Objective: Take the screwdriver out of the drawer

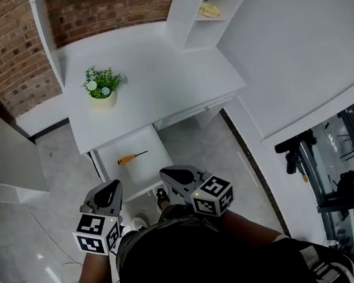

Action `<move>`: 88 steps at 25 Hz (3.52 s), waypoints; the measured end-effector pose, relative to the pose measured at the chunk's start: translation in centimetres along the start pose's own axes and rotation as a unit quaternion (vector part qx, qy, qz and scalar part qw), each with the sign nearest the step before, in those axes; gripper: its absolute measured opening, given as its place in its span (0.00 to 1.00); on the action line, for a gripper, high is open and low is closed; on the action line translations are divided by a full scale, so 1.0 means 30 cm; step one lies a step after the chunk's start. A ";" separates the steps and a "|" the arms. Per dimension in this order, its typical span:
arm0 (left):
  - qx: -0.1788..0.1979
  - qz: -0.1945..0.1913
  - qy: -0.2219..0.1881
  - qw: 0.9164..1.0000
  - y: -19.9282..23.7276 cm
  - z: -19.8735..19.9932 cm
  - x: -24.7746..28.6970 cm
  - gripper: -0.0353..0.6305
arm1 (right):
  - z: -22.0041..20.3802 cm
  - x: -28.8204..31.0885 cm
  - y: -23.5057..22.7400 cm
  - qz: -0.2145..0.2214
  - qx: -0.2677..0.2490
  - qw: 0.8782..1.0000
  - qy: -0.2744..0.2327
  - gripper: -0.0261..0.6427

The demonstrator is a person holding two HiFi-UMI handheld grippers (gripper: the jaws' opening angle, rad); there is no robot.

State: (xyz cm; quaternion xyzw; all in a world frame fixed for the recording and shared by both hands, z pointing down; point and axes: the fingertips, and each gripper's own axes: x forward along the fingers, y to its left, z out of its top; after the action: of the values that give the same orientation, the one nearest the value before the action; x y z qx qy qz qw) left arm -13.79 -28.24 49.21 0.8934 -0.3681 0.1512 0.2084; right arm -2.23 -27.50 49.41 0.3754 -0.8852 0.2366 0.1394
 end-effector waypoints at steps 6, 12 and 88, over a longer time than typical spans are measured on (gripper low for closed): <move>0.023 0.007 0.041 0.999 0.033 -0.013 0.138 0.08 | 0.009 0.025 -0.125 0.003 0.017 1.000 0.006 0.05; 0.088 0.001 0.096 0.991 0.050 -0.040 0.290 0.08 | 0.036 0.056 -0.212 0.013 0.026 1.000 0.011 0.05; 0.335 -0.081 0.512 0.787 0.455 -1.036 1.146 0.18 | -0.312 0.081 -0.757 -0.044 0.219 0.972 0.078 0.05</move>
State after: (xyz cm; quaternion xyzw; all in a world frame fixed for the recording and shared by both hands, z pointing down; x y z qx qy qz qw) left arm -3.76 -42.42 94.30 0.7255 -0.0595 0.6825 0.0654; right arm 13.38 -37.83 65.51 0.4159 -0.7811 0.4464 0.1328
